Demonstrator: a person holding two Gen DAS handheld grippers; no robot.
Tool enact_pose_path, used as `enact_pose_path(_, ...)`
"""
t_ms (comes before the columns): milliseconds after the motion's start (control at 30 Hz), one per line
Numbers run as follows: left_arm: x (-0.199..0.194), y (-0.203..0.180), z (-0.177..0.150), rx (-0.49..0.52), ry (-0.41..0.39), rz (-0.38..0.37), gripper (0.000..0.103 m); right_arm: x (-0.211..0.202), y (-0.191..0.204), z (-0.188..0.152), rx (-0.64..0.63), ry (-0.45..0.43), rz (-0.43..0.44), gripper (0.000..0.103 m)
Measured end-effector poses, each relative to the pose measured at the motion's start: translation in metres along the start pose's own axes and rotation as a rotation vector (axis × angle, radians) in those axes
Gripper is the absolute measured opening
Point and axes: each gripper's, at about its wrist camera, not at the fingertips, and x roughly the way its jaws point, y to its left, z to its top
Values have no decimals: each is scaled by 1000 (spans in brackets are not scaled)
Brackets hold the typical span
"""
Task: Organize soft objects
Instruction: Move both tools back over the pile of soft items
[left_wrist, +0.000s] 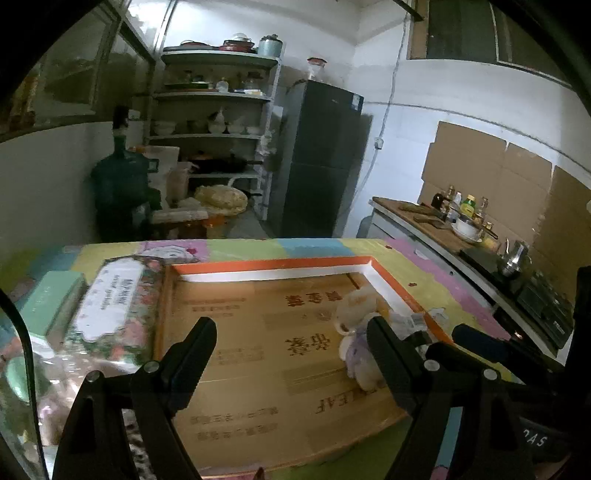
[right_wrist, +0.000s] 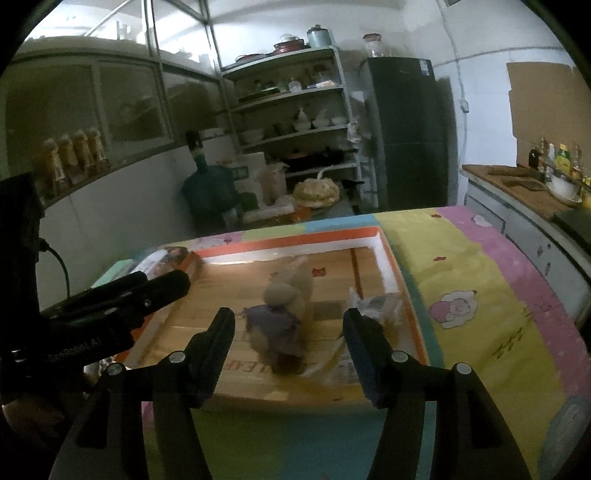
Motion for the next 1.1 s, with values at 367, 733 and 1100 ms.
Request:
enact_pose_path(367,-33,27,-2,-4,-24,72,83,-6,37,3,-11,-21,30,63)
enact_pose_path(733,-61,55,-4,-17,-39,139,83,-8,79,2,-28,-36,70,63)
enact_pose_path(1100,-88,87,-8,-43,-63,186,83,-10,126,1,-82,-40,116,63)
